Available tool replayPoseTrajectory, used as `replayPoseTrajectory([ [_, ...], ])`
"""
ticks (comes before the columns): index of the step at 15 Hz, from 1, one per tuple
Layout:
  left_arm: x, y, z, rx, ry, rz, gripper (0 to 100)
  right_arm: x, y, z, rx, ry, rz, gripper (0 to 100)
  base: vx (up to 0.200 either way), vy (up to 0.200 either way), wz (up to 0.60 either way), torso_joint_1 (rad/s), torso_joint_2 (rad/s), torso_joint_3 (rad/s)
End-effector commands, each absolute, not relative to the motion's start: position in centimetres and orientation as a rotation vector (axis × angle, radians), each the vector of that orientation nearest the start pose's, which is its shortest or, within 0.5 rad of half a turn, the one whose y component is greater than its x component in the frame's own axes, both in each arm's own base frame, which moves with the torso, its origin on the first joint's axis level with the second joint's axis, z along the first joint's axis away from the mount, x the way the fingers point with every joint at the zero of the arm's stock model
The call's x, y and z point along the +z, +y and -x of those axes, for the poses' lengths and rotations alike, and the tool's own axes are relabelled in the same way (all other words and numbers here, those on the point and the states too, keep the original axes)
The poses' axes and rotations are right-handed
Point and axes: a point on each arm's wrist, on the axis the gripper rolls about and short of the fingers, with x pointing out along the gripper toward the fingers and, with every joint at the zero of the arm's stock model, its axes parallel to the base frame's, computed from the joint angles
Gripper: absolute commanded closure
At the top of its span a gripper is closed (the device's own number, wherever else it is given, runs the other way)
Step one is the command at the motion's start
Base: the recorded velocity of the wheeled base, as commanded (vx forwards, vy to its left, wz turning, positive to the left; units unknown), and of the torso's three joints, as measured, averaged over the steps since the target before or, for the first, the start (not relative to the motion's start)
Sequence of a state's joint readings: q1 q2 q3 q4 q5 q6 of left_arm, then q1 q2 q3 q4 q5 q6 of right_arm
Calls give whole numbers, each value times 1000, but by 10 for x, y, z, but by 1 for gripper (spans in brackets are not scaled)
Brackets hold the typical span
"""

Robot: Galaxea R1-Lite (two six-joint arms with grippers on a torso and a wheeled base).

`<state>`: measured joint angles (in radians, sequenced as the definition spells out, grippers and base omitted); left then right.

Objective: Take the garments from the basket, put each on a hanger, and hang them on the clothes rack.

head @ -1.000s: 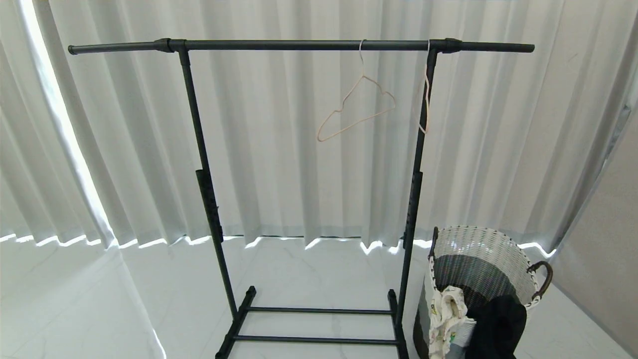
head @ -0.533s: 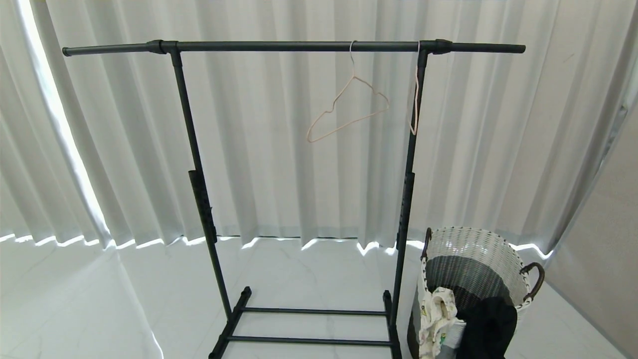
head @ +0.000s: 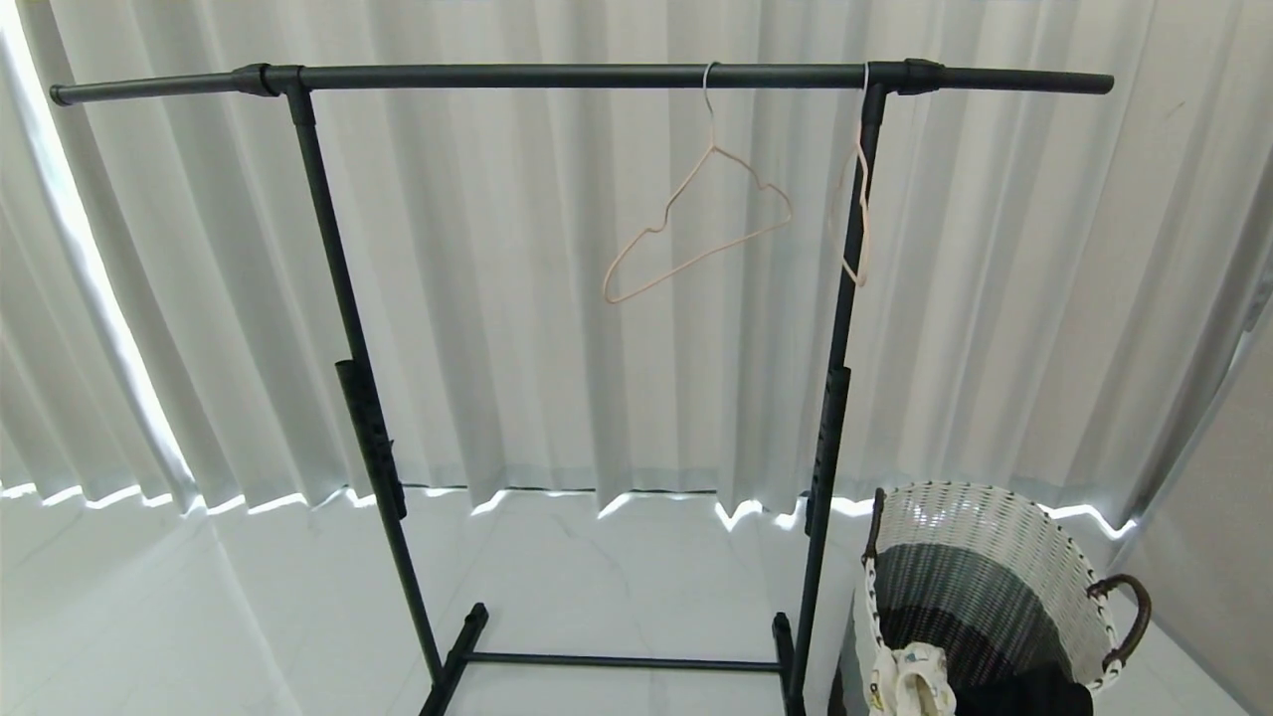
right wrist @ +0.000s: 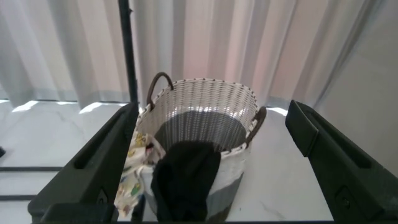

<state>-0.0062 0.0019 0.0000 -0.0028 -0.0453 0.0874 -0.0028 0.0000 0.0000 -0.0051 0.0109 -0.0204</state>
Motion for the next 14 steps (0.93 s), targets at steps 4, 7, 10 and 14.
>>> replayPoseTrajectory([
  [4,76,-1,23,-52,-4,-86,0,76,0,23,12,-5,43,0,0,0,0,0,0,0],
  [7,76,-1,23,-52,-4,-83,0,76,1,23,32,-7,120,0,0,0,0,0,0,0],
  [10,76,-1,23,-51,-4,-83,0,86,2,25,94,-68,132,0,0,0,0,0,0,0],
  [14,76,-1,23,-52,-4,-83,0,170,7,-21,333,152,272,0,0,0,0,0,0,0],
])
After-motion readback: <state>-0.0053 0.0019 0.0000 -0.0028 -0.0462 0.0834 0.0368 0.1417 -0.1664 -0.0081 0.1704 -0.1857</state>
